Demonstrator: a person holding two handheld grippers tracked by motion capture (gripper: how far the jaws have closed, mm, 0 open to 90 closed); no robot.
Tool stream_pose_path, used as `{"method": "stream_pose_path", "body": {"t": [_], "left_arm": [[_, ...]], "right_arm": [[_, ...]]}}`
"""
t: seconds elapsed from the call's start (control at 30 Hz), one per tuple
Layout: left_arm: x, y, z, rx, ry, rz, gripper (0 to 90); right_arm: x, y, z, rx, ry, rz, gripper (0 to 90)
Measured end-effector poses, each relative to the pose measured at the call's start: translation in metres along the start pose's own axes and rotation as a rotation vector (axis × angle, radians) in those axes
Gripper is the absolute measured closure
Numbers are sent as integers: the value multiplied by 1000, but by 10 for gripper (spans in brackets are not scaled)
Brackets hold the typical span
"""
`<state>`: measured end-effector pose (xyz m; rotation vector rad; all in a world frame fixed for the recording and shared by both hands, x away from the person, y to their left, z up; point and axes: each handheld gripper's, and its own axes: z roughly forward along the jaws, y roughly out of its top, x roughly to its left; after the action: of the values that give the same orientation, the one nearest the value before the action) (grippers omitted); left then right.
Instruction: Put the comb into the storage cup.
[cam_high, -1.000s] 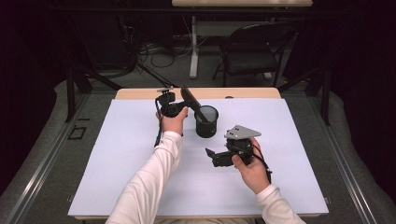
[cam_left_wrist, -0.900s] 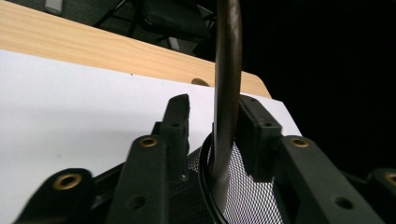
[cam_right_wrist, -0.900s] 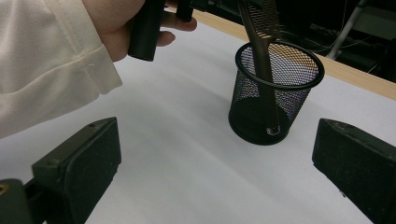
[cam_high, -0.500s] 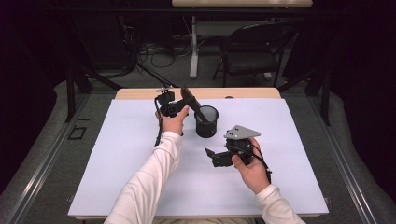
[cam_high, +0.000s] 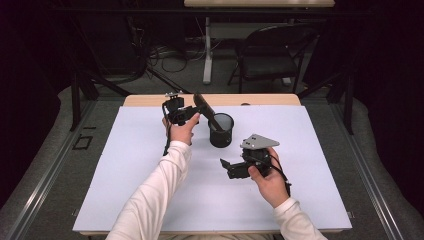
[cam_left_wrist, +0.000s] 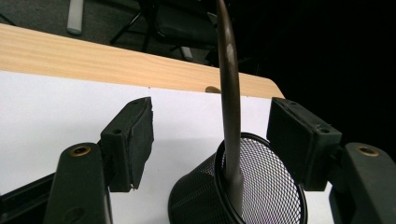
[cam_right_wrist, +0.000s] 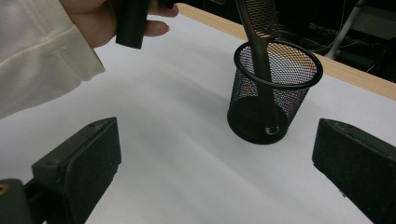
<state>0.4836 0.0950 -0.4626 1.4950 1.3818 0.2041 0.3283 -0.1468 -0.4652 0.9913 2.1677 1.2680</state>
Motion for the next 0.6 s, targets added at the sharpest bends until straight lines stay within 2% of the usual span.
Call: {"method": "stream_pose_path", "body": {"t": [0.33,0.37,0.47,0.6], "left_arm": [[-6,5,-13,-34,6,61,324],[-6,5,-15,-33,-7,57,324],[-7,7,-21,-17,-10,70,313],[-7,8,-29,-27,-31,65,258]], "right_arm": [[-1,0,0,0,-5,1,10],[-1,0,-1,-1,-5,0,10],[-1,0,-1,-2,-6,1,10],[-2,0,-1,-4,-6,4,10]]}}
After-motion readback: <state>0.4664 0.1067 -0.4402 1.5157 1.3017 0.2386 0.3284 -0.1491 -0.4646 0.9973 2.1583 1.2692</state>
